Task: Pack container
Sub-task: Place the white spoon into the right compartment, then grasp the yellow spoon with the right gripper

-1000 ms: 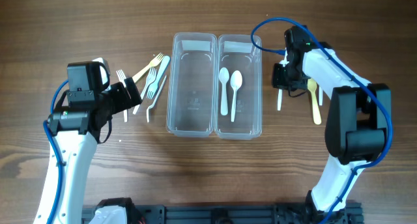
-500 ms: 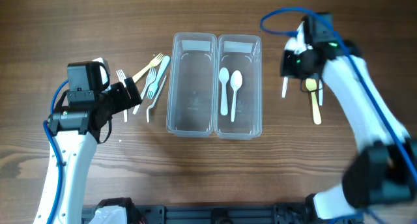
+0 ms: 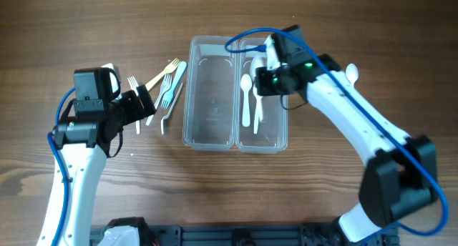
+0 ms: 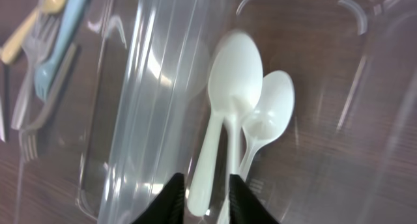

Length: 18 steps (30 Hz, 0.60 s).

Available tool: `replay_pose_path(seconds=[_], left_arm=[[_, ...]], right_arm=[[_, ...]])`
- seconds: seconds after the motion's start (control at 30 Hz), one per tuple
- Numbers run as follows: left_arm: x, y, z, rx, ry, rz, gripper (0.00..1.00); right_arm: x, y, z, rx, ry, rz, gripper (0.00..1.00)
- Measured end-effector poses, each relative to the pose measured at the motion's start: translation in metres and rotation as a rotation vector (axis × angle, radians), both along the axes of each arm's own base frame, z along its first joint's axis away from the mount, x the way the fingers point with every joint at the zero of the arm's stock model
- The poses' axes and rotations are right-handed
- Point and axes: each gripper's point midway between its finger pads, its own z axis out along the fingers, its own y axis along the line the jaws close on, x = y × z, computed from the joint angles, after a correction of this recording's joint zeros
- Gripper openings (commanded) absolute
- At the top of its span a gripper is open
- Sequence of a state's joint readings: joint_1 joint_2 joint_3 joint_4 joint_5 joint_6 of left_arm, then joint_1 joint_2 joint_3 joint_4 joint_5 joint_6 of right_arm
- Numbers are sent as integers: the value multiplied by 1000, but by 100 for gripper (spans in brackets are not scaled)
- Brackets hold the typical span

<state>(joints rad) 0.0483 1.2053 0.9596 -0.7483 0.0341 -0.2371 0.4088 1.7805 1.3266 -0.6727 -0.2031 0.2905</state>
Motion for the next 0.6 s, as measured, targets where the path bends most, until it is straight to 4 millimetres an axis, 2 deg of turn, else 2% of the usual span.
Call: replay_pose_path(seconds=[0.07,0.17,0.23,0.27,0.3,0.37,0.43,0.5,0.53,0.6], left_arm=[[0,0,0,0,0,0,100],[0,0,0,0,0,0,100],[0,0,0,0,0,0,100],[0,0,0,0,0,0,100],[0,0,0,0,0,0,100],[0,0,0,0,0,0,100],[0,0,0,0,0,0,100],[0,0,0,0,0,0,100],[0,0,0,0,0,0,100],[0,0,0,0,0,0,100]], right_arm=[[-3,2,-4,-6,9,12,31],[-1,-2,10,-9,-32,19,38],[4,-11,30,-7,-87,-3,38],[8,-22,49,-7,-140,-31,38],[13,-36,69,-6,-193,-68,38],[26,-82,113,-32,-314,-187,39],[32,-135,135,-101,-372,-316,43],[34,-178,133,-173,-365,-416,46],[34,-205,125,-213,-346,-474,48],[31,-233,107,-255,-299,-521,52]])
